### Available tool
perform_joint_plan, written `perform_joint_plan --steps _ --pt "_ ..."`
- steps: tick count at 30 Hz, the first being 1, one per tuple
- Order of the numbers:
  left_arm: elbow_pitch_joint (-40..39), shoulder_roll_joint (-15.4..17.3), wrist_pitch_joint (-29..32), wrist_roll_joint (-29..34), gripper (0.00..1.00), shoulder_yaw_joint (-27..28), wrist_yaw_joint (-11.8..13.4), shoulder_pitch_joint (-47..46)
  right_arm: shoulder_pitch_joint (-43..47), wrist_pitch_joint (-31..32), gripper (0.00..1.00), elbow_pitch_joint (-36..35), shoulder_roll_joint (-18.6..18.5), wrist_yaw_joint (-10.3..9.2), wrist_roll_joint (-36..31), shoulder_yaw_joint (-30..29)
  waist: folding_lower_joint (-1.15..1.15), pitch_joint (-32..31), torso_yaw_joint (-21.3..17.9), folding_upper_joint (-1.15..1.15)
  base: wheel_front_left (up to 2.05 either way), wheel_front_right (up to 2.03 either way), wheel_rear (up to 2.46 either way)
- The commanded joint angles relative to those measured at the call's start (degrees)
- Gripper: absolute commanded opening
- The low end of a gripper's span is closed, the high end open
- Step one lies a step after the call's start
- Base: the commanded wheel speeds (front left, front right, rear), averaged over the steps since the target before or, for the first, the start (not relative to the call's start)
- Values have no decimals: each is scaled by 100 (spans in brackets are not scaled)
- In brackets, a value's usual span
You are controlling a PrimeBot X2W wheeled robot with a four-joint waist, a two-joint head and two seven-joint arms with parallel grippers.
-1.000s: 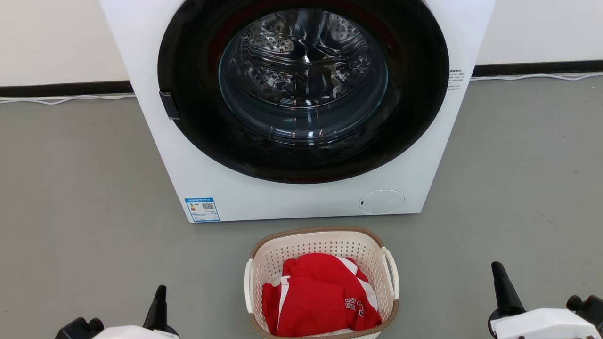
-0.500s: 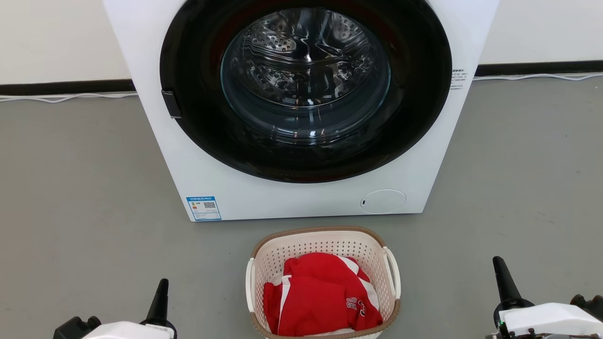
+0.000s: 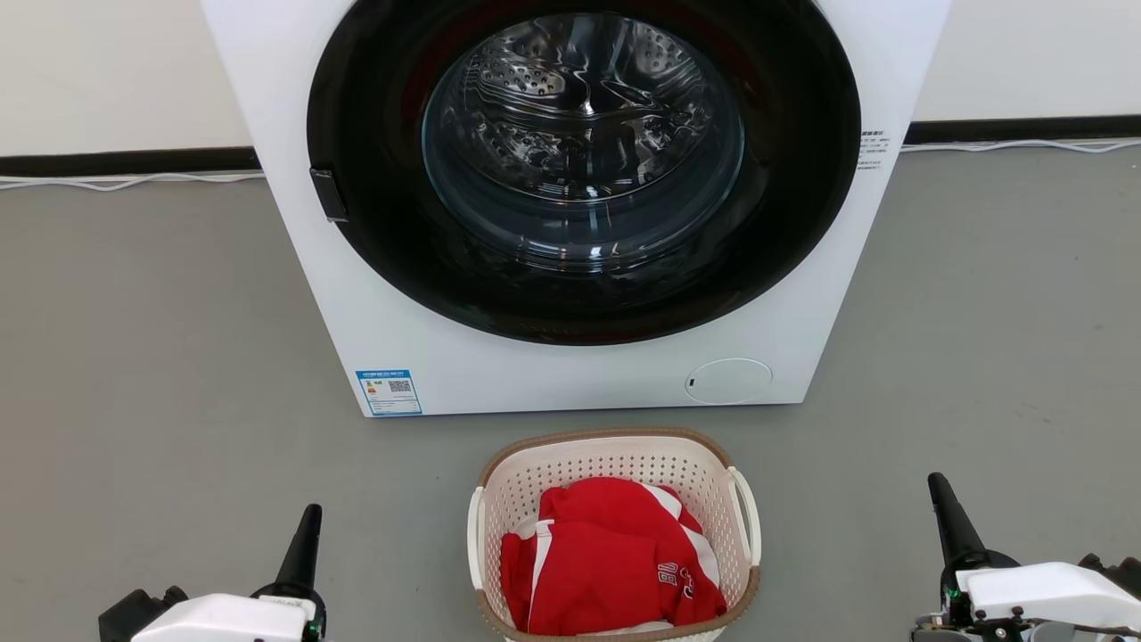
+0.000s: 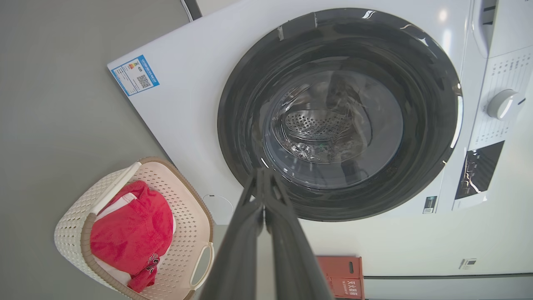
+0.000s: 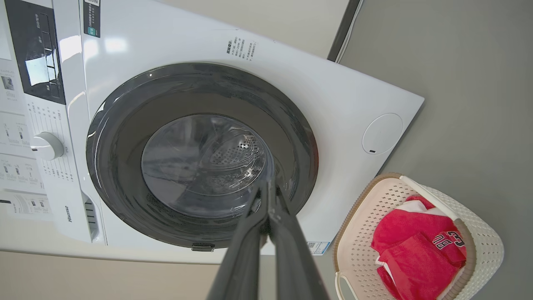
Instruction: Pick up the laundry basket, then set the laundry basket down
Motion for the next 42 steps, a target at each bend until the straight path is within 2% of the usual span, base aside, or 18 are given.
perform_joint_plan --steps 1,28,42 --pt "-192 55 46 -153 0 165 -76 -339 -293 69 0 -190 -26 33 162 57 0 1 3 0 0 0 0" --pt "-370 49 481 -1723 0 270 -267 -527 -466 494 0 -301 101 42 1785 -76 0 24 63 0 0 0 0" --pt "-371 49 480 -1723 0 269 -267 -527 -466 493 0 -301 101 42 1786 -75 0 24 63 0 0 0 0"
